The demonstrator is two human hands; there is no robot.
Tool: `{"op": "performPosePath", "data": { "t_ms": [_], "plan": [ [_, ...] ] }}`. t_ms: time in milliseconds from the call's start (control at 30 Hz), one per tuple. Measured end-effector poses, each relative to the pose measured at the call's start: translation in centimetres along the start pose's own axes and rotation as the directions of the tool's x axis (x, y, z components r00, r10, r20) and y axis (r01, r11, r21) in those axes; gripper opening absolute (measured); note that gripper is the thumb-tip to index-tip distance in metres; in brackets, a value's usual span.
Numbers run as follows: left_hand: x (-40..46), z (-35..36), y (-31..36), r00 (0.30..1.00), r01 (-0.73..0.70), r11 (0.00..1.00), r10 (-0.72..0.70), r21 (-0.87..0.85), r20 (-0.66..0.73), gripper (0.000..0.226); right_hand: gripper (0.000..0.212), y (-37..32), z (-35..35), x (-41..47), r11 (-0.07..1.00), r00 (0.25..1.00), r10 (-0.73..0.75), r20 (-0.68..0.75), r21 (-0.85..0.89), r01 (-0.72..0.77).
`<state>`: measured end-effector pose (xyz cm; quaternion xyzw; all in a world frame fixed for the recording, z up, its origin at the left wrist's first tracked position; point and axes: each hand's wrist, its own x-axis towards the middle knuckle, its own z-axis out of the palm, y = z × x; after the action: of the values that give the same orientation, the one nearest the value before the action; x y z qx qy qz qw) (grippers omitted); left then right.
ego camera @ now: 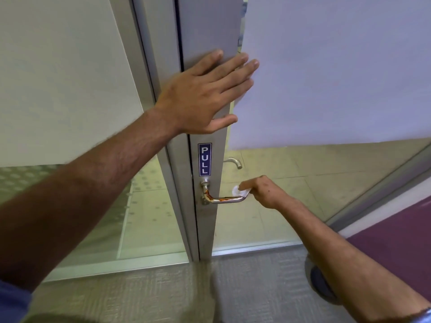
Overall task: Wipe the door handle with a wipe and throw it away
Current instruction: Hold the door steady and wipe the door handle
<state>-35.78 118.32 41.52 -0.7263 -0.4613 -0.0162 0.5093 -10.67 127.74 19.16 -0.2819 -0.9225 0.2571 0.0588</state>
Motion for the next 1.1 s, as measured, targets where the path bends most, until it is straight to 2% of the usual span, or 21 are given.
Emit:
{"op": "performPosePath", "data": {
  "t_ms": [67, 200, 267, 333, 433, 467, 567, 667, 733, 833, 1000, 1100],
  "plan": [
    [-0.1, 0.0, 0.0, 1.000, 0.004, 1.000, -0.004, 0.001, -0.003, 0.071, 0.035, 0.1, 0.3, 0.2, 0.998, 0.999, 0.041, -0.007, 0.050, -0.041],
    [-0.1, -0.1, -0.1, 1.000, 0.012, 1.000, -0.012, 0.000, -0.015, 0.071, 0.034, -0.1, 0.7, 1.2, 0.962, 0.976, 0.215, 0.027, 0.169, -0.217],
    [0.0, -0.1, 0.0, 1.000, 0.006, 1.000, -0.006, -0.001, -0.014, 0.072, 0.026, 0.0, 0.6, 1.0, 0.904, 0.960, 0.277, 0.040, 0.328, -0.275],
    [0.1, -0.3, 0.0, 1.000, 0.005, 1.000, -0.005, -0.003, -0.017, 0.071, 0.018, -0.1, 0.8, 0.1, 0.780, 0.948, 0.315, 0.054, 0.554, -0.291],
    [0.1, -0.4, 0.0, 1.000, 0.011, 1.000, -0.011, 0.005, -0.018, 0.070, 0.023, -0.3, 2.0, -1.3, 0.570, 0.927, 0.367, 0.075, 0.770, -0.287],
    [0.2, -0.4, 0.1, 1.000, 0.012, 1.000, -0.012, 0.003, -0.016, 0.070, 0.023, -0.4, 2.6, -1.8, 0.476, 0.910, 0.406, 0.081, 0.831, -0.287],
    [0.1, -0.4, 0.0, 1.000, 0.014, 1.000, -0.014, 0.012, -0.015, 0.070, 0.030, -1.0, 5.3, -3.0, 0.100, 0.851, 0.503, 0.151, 0.968, -0.231],
    [0.1, -0.5, 0.0, 1.000, 0.014, 1.000, -0.013, 0.017, -0.017, 0.071, 0.038, -2.5, 8.2, -3.8, -0.187, 0.834, 0.520, 0.187, 0.977, -0.102],
    [0.2, -0.5, 0.1, 1.000, 0.016, 1.000, -0.016, 0.015, -0.012, 0.071, 0.043, -3.7, 9.6, -3.9, -0.299, 0.855, 0.485, 0.183, 0.954, -0.035],
    [0.2, -0.5, 0.1, 1.000, 0.020, 1.000, -0.020, 0.005, -0.005, 0.071, 0.046, -5.8, 11.1, -3.6, -0.388, 0.882, 0.443, 0.162, 0.921, 0.025],
    [0.0, -0.7, 0.2, 1.000, 0.016, 1.000, -0.016, 0.012, -0.010, 0.071, 0.049, -9.0, 12.2, -1.5, -0.431, 0.894, 0.412, 0.177, 0.902, 0.020],
    [0.0, -0.7, 0.2, 1.000, 0.014, 1.000, -0.014, 0.012, -0.005, 0.072, 0.046, -10.5, 12.1, -0.6, -0.555, 0.907, 0.364, 0.213, 0.831, 0.028]
  ]
}}
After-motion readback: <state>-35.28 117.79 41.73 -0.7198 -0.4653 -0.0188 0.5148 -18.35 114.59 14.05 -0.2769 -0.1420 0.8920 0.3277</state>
